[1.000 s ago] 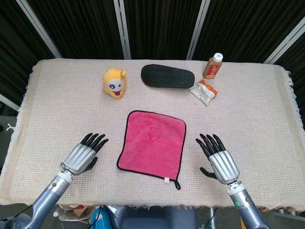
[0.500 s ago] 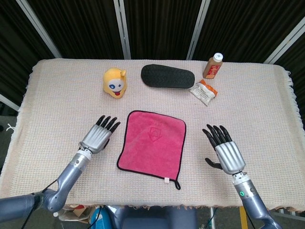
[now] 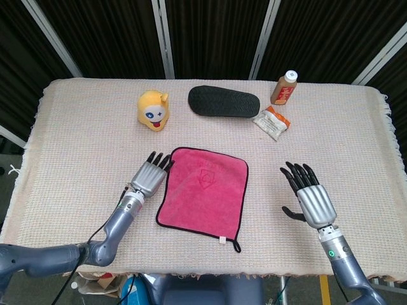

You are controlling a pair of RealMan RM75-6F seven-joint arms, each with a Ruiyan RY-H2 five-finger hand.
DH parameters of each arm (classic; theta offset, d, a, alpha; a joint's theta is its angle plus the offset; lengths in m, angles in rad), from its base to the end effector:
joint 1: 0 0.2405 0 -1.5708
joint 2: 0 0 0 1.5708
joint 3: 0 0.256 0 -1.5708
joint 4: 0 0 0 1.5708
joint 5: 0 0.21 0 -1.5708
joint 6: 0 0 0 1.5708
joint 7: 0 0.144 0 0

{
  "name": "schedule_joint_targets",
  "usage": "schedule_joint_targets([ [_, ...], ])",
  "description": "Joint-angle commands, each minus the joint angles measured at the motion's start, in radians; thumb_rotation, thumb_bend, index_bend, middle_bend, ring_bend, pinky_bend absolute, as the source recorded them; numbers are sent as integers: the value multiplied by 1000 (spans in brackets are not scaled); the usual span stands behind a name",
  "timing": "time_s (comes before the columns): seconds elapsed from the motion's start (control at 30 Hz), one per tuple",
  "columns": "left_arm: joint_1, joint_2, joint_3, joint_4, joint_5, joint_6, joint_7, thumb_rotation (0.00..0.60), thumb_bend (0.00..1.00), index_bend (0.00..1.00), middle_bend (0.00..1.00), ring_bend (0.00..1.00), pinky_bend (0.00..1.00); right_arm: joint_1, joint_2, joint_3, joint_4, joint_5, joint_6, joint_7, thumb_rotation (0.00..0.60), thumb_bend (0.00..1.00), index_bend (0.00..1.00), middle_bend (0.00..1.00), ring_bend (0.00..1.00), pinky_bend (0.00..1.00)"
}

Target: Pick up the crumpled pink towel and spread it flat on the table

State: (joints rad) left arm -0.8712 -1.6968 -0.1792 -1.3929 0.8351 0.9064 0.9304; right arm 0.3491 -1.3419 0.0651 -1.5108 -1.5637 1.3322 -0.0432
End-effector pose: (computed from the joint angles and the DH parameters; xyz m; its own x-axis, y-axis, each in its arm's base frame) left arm -0.1225 0.3516 -0.0668 0.7838 0.1972 0.5888 0.6050 -0.4563 -0.6525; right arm -0.2453 -0.2547 0.0743 0.3593 -0.0534 0.9317 -0.8899 -0.3202 0.3249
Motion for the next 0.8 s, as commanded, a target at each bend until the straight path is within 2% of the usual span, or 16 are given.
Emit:
schedule_joint_targets([
  [0.03,-15,-9,16,6,-15,0,19,600,641,0,0,0,0,6,1,7,3,3,-4,6,600,215,87,9,0,0],
  [0.33,-42,-6,43,-6,-66,9,39,600,642,0,0,0,0,4,8,5,-10,-6,2,10,600,214,89,10,0,0],
  [0.8,-63,2,86,4,-79,18,24,600,643,0,0,0,0,3,10,-2,-5,-17,5,19,600,215,94,19,0,0],
])
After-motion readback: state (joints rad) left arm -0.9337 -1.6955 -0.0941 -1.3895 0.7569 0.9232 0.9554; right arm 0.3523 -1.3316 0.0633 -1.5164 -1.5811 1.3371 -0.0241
